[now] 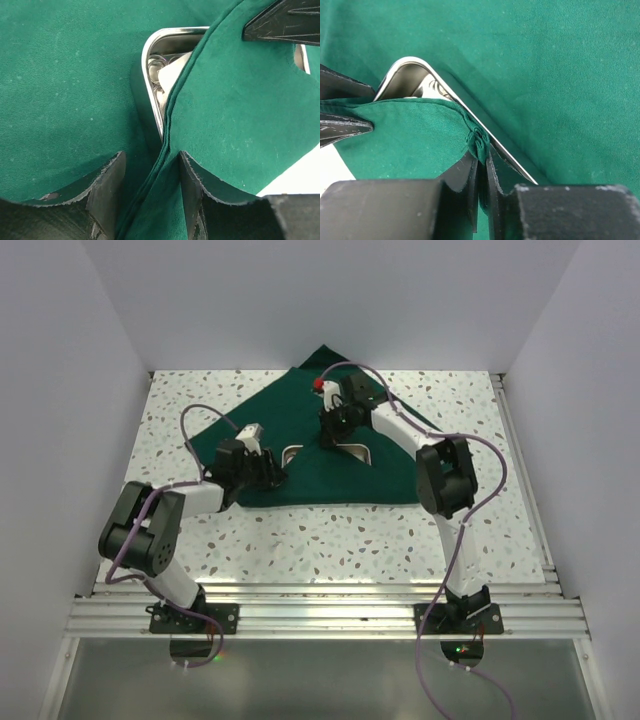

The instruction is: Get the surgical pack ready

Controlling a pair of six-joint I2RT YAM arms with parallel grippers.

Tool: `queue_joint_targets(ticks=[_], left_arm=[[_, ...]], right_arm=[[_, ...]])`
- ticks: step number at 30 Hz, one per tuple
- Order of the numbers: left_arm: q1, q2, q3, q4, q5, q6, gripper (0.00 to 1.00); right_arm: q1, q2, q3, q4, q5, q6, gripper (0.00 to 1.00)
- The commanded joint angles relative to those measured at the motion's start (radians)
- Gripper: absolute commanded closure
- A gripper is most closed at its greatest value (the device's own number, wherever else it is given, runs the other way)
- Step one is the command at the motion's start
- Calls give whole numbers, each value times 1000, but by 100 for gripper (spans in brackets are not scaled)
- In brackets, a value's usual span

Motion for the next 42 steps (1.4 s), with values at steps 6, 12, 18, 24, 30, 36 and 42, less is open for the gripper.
queue_joint_targets(ticks=[6,12,18,24,30,36,42], left_arm=[[-17,10,41,-43,-43,44,51],[-20,21,52,-49,-45,46,52],[-20,21,52,-52,-48,49,52],[-20,18,47,-55,-53,51,52],[-20,22,50,-55,-51,51,53],[-20,22,52,-57,-53,51,53],[-20,-42,14,-28,-71,49,53]], right_arm=[[-31,-3,26,84,-61,50,76],[-53,15,29,113,-121,84,73],[-59,34,35,142,-162,111,76],[-62,58,55,144,-207,121,65],[-64,72,61,153,-220,130,64],[-70,90,79,167,-240,153,86],[-81,112,99,166,-218,196,100]])
